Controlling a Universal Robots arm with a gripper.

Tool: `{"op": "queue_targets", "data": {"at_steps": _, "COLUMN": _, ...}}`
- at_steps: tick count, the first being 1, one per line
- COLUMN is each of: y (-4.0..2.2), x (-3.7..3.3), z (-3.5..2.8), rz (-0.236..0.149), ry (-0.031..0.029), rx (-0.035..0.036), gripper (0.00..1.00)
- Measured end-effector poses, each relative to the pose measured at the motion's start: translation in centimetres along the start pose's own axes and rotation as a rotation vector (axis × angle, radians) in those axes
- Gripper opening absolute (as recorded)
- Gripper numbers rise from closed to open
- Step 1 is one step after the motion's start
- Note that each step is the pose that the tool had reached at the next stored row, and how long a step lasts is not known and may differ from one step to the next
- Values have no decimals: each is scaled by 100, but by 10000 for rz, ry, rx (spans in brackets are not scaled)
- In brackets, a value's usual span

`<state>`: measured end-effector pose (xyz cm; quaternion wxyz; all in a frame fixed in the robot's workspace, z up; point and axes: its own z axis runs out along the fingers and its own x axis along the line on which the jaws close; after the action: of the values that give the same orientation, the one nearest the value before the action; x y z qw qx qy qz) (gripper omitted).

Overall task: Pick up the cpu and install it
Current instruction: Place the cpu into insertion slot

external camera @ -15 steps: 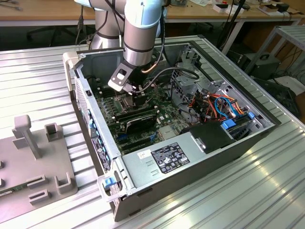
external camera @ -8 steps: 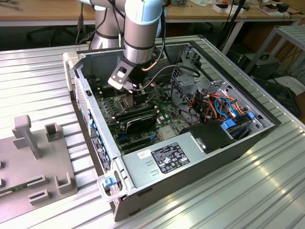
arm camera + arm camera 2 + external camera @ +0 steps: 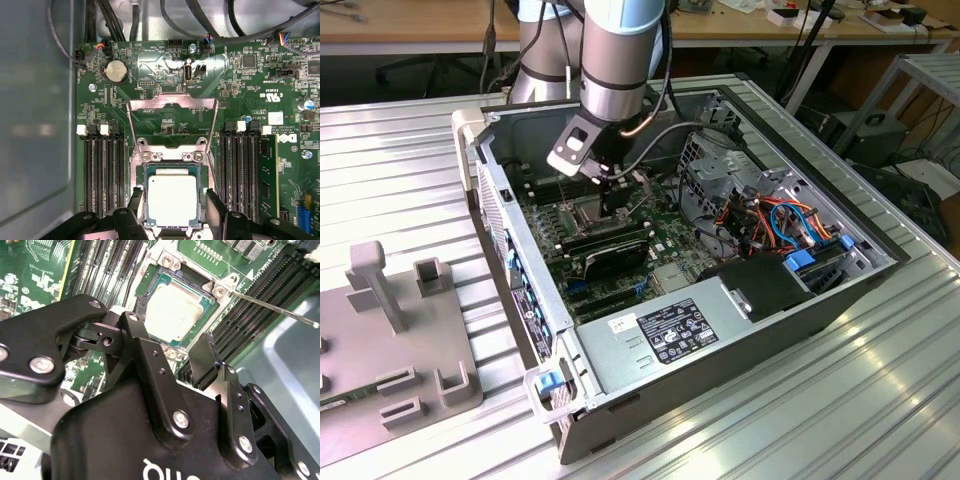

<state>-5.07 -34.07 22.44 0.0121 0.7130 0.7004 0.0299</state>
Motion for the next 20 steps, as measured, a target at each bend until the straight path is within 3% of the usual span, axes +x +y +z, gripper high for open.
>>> {"op": "queue_targets", "data": {"at_steps": 3, "y": 7, "x": 3, "z": -106, "rz": -1, "ry": 0, "rx": -7, "gripper": 61}}
{"op": "queue_targets", "data": {"at_steps": 5, "y": 9, "x": 4, "z": -138, "rz": -2, "ry": 1, "rx": -13, "gripper": 61}}
{"op": "queue_targets", "data": {"at_steps": 20, "y": 8, "x": 4, "z": -139, "rz": -1, "ry": 0, "rx": -18, "gripper": 61}}
